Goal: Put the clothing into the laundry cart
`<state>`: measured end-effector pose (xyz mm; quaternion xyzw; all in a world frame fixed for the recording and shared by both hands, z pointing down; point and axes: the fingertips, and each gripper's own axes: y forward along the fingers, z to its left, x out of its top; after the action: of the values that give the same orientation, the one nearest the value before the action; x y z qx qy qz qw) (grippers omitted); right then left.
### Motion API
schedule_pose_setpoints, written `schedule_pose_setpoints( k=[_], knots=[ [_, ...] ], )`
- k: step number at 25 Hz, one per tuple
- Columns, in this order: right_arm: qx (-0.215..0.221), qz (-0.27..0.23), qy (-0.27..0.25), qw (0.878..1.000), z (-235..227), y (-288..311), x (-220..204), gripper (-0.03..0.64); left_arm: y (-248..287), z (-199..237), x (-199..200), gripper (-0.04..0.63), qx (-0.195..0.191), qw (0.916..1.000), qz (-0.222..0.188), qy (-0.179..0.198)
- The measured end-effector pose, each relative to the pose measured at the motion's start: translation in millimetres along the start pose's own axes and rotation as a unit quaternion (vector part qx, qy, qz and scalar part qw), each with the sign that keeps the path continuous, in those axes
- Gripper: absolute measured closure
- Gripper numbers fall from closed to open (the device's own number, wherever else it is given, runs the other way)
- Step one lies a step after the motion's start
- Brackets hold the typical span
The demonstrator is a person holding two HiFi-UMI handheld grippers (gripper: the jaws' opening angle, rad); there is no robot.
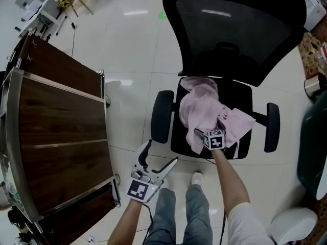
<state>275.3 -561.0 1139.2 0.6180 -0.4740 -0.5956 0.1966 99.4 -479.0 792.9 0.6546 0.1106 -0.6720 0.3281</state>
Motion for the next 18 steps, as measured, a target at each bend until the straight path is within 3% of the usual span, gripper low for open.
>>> schedule_pose_setpoints(
  k=[2, 6, 7, 10, 11, 15, 18],
  knots=[
    [-0.013, 0.008, 0.025, 1.000, -4, 16, -13, -0.007, 1, 4, -9, 0.175, 0.004, 1.0000, 0.007, -0.004],
    [-0.023, 0.000, 0.055, 0.998, -7, 27, -13, 0.075, 1, 5, -20, 0.175, 0.007, 0.9997, 0.018, -0.013],
    [-0.020, 0.004, 0.055, 0.998, -10, 29, -17, 0.125, 2, 4, -21, 0.176, 0.008, 0.9997, 0.019, -0.014],
    [0.000, 0.019, 0.058, 0.998, -10, 17, -15, 0.431, 0, 0, -18, 0.176, 0.009, 0.9995, 0.020, -0.021],
    [0.009, 0.016, 0.066, 0.998, -8, 9, -10, 0.475, -3, -1, -14, 0.176, 0.010, 0.9995, 0.019, -0.024],
    [0.065, -0.063, 0.095, 0.991, 13, -43, 36, 0.514, -11, -5, 13, 0.178, 0.014, 0.9993, 0.005, -0.034],
    [0.108, -0.152, 0.100, 0.977, 28, -109, 97, 0.517, -13, -5, 39, 0.179, 0.018, 0.9991, -0.024, -0.030]
  ],
)
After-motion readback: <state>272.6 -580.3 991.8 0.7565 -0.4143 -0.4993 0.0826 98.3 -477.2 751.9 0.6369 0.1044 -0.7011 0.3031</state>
